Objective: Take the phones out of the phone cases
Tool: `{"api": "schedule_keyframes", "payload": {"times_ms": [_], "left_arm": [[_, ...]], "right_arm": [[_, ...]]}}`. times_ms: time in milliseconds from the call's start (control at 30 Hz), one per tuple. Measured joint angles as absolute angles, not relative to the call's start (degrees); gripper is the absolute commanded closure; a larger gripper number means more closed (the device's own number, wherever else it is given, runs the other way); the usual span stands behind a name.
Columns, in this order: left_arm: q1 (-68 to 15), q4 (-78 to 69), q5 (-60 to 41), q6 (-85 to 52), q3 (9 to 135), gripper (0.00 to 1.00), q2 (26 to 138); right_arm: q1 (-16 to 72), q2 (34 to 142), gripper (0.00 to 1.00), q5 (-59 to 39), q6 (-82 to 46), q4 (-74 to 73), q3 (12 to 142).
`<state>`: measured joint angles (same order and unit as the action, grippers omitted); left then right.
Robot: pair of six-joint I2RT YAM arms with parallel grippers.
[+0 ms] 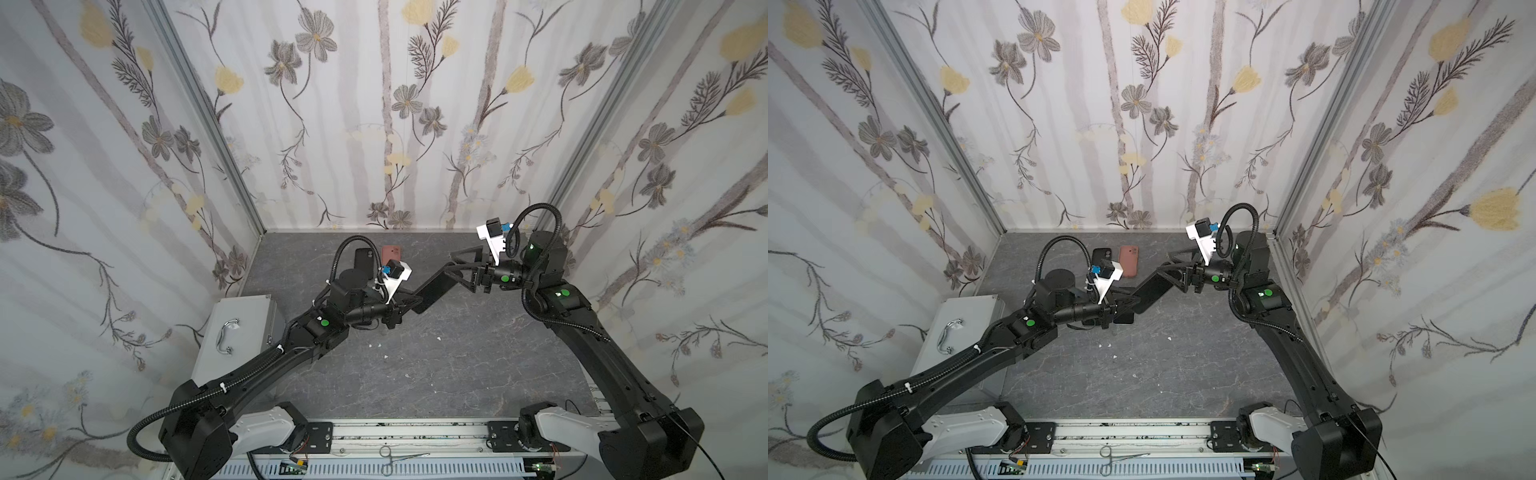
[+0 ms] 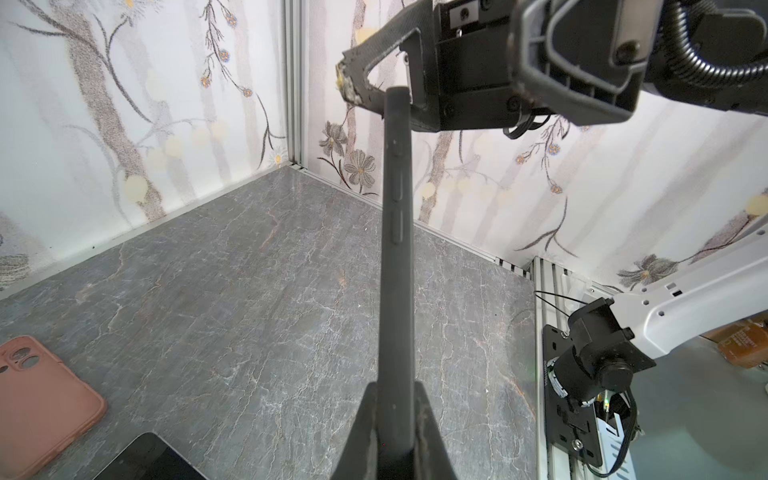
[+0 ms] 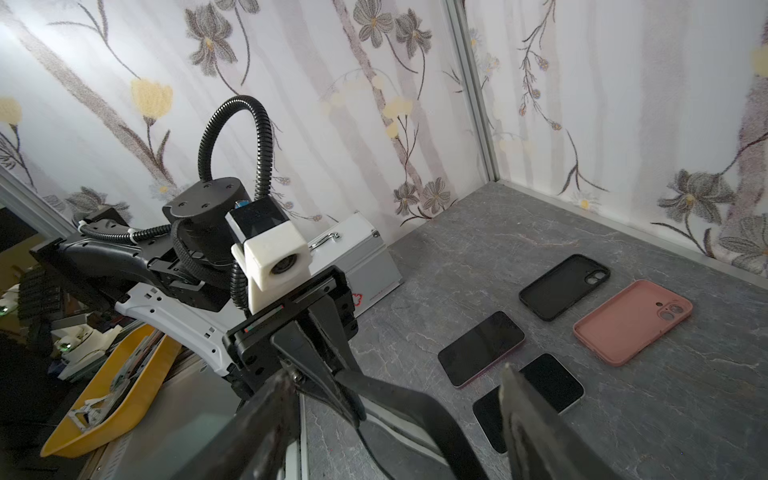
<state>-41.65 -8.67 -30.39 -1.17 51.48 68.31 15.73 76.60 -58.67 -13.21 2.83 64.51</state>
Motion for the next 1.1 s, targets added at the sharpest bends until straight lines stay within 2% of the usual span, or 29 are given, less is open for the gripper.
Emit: {"api": "schedule_keyframes", "payload": {"times_ms": [333,767,1000,1100], "left_arm": [[-41.8,-8.7,-31.2,0.3,51.1,1.00,67.9],[-41.7,-8.7,-33.8,1.1,50.6,1.00,67.4],[-41.7,-8.8,-34.1,1.1,50.4,1.00,66.8],[-41.7,-9.2,-34.2,0.8,49.8,1.00,66.0]], "right_arm": [[14.5,75.1,0.30,-59.7,-13.5,4.1,62.5],[12.1,74.5,0.44,-67.8,-25.5,-8.9,57.0],[12.1,74.9,0.45,-68.4,-26.0,-8.5,56.6],[12.1,75.0,0.48,-68.5,-26.1,-7.9,56.6]]}}
